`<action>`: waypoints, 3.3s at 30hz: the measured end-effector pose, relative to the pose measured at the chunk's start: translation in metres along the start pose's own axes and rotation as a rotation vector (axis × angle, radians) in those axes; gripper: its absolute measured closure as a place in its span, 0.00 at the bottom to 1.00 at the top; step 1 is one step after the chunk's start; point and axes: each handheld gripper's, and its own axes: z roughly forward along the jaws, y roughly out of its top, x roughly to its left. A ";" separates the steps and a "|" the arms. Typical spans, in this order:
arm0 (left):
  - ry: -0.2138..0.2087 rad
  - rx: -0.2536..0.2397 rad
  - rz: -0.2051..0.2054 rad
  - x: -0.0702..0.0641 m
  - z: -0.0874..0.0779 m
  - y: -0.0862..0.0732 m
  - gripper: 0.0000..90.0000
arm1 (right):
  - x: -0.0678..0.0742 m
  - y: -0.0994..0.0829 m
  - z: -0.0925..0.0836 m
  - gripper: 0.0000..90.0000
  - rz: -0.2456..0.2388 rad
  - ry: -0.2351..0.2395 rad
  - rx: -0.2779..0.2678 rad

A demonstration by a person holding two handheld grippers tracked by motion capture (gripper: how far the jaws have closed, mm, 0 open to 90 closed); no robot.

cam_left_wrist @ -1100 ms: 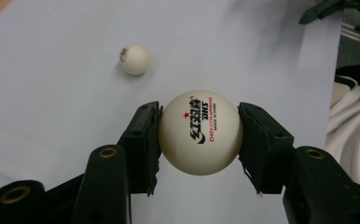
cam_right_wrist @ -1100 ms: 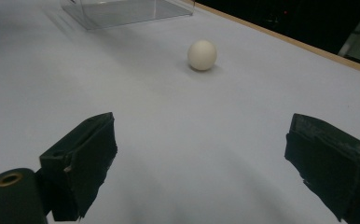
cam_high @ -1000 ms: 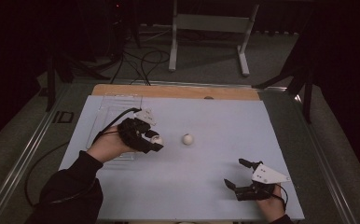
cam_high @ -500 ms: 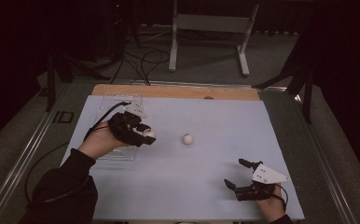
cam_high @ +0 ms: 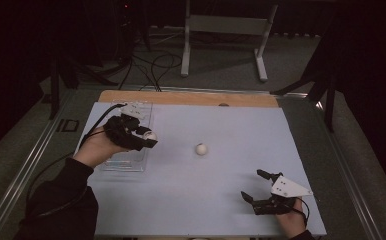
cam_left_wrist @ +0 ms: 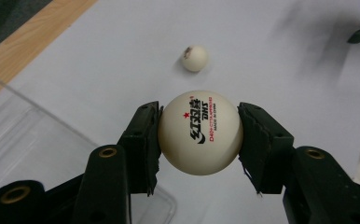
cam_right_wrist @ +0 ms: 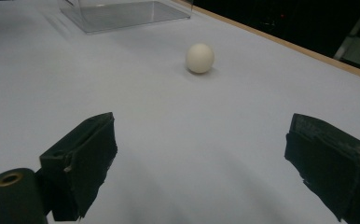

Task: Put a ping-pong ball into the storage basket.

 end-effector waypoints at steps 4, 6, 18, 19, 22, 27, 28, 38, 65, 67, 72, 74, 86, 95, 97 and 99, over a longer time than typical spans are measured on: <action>0.023 -0.004 -0.022 0.006 -0.007 -0.004 0.58 | 0.000 -0.001 0.001 0.10 0.001 0.003 0.001; 0.040 -0.011 -0.037 0.009 -0.011 -0.005 0.58 | 0.000 0.000 0.001 0.10 0.001 0.003 0.001; 0.112 -0.040 -0.113 0.025 -0.027 -0.010 0.58 | -0.001 -0.001 0.001 0.10 0.004 0.004 0.003; 0.117 -0.042 -0.123 0.026 -0.027 -0.011 0.58 | 0.000 -0.001 0.001 0.10 0.004 0.004 0.002; 0.141 -0.045 -0.154 0.029 -0.026 -0.014 0.58 | -0.001 -0.001 0.001 0.10 0.003 0.004 0.004; 0.162 -0.053 -0.189 0.035 -0.019 -0.021 0.58 | 0.000 -0.001 0.002 0.10 0.003 0.005 0.006; 0.160 -0.054 -0.195 0.036 -0.017 -0.023 0.58 | 0.000 -0.001 0.002 0.10 0.002 0.005 0.006; 0.182 -0.054 -0.227 0.042 0.000 -0.036 0.58 | 0.000 -0.001 0.002 0.10 0.003 0.010 0.011; 0.190 0.021 -0.307 0.049 0.049 -0.057 0.58 | -0.001 -0.001 0.001 0.11 0.003 0.004 0.003; 0.185 0.025 -0.316 0.050 0.053 -0.059 0.58 | 0.000 -0.001 0.001 0.11 0.002 0.004 0.004; 0.194 0.051 -0.328 0.052 0.060 -0.063 0.58 | -0.001 -0.001 0.001 0.11 0.002 0.003 0.004; 0.186 0.057 -0.332 0.053 0.062 -0.064 0.58 | -0.001 -0.001 0.001 0.11 0.003 0.005 0.005; 0.176 0.135 -0.361 0.055 0.074 -0.070 0.58 | -0.001 -0.001 0.001 0.11 0.003 0.005 0.007; 0.183 0.181 -0.380 0.057 0.081 -0.072 0.58 | -0.001 -0.001 0.001 0.11 0.002 0.003 0.012; 0.177 0.187 -0.379 0.057 0.082 -0.072 0.58 | -0.001 -0.001 0.001 0.11 0.003 0.003 0.013; 0.175 0.191 -0.384 0.057 0.084 -0.072 0.58 | -0.001 -0.001 0.001 0.11 0.001 0.001 0.011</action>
